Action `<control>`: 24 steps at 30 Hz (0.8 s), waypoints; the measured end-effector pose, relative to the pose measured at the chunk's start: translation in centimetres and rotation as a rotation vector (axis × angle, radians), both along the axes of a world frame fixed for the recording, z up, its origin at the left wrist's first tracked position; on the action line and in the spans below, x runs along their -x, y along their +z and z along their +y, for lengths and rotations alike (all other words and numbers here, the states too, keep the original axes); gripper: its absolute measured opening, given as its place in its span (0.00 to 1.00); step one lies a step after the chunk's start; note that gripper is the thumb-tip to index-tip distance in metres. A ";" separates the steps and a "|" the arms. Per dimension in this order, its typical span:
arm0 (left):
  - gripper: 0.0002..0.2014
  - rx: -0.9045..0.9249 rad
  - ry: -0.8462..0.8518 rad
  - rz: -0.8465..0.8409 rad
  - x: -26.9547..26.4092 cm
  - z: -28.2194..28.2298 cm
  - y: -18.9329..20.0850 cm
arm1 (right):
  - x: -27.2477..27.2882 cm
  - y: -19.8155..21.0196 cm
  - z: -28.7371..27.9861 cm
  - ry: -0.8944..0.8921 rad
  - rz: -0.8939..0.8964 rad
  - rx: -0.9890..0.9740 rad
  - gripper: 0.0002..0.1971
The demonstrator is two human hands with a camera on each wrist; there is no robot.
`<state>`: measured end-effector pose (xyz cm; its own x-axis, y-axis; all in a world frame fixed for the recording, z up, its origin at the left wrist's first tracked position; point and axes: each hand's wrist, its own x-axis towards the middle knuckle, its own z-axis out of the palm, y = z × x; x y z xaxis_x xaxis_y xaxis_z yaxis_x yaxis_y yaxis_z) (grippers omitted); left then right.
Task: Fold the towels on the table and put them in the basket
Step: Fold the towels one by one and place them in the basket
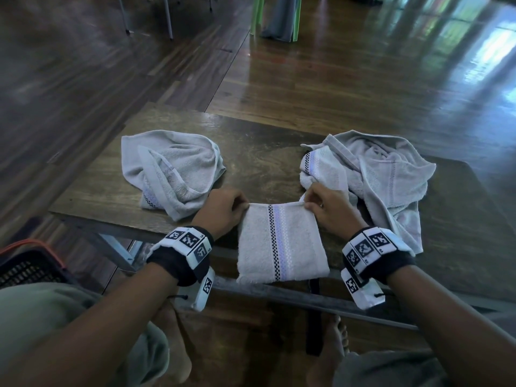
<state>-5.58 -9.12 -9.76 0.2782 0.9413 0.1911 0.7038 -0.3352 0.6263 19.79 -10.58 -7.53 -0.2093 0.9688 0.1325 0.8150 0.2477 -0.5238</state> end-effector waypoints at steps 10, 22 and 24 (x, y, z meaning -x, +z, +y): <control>0.14 -0.146 -0.082 0.318 -2.9 -4.0 1.6 | 1.8 0.0 -3.3 0.037 -0.632 -0.173 0.13; 0.37 0.071 -0.045 0.506 -3.7 -5.8 -2.2 | 2.7 -2.7 -5.6 -0.123 -0.532 0.211 0.30; 0.36 0.091 -0.009 0.469 -3.4 -5.4 -2.3 | 2.6 -2.9 -5.3 -0.142 -0.524 0.204 0.29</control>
<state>-2.20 -14.56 -12.01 0.3235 0.9454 -0.0398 0.9148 -0.3016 0.2687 17.20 -15.91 -10.42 -0.0624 0.9873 -0.1460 0.9963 0.0531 -0.0669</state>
